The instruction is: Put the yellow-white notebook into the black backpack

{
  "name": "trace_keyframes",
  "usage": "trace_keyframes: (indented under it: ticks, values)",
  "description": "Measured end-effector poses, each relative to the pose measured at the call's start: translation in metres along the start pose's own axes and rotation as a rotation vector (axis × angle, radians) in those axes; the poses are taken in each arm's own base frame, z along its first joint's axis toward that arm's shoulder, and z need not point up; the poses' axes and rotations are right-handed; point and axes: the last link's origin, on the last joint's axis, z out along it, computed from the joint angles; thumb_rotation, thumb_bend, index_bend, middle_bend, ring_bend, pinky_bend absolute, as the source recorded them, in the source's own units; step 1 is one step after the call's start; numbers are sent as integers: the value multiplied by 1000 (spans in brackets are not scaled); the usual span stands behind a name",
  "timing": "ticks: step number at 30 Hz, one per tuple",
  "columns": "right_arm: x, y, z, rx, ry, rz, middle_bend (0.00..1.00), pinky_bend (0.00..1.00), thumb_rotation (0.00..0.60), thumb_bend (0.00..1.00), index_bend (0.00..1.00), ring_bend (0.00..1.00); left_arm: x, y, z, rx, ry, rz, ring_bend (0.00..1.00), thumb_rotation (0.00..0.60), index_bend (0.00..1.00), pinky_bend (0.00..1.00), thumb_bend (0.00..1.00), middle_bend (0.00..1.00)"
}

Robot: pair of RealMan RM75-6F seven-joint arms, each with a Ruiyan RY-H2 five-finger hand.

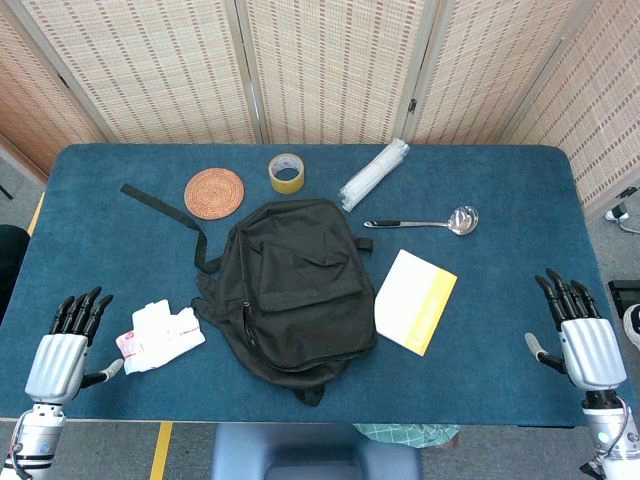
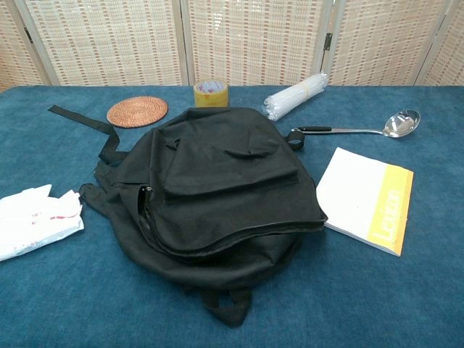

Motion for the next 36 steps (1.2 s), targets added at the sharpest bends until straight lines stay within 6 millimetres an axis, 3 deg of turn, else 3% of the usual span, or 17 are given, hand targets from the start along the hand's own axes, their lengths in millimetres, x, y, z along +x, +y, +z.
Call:
trace_keyframes:
  ticks: [24,28,36]
  values:
    - [8,-2,-14,-4,-61,44,58,89,600,337,0,128,0,-2,-8,7,12,15,74,600,99,0,197,50]
    - [-2,-11,-3,56,-80,23,68,90,600,337,0,137,0,-2,-8,3,13,10,74,600,99,0,198,50]
    - [-45,-32,33,198,-171,-38,80,96,600,337,1,144,-1,-5,-14,13,9,2,74,600,100,0,197,50]
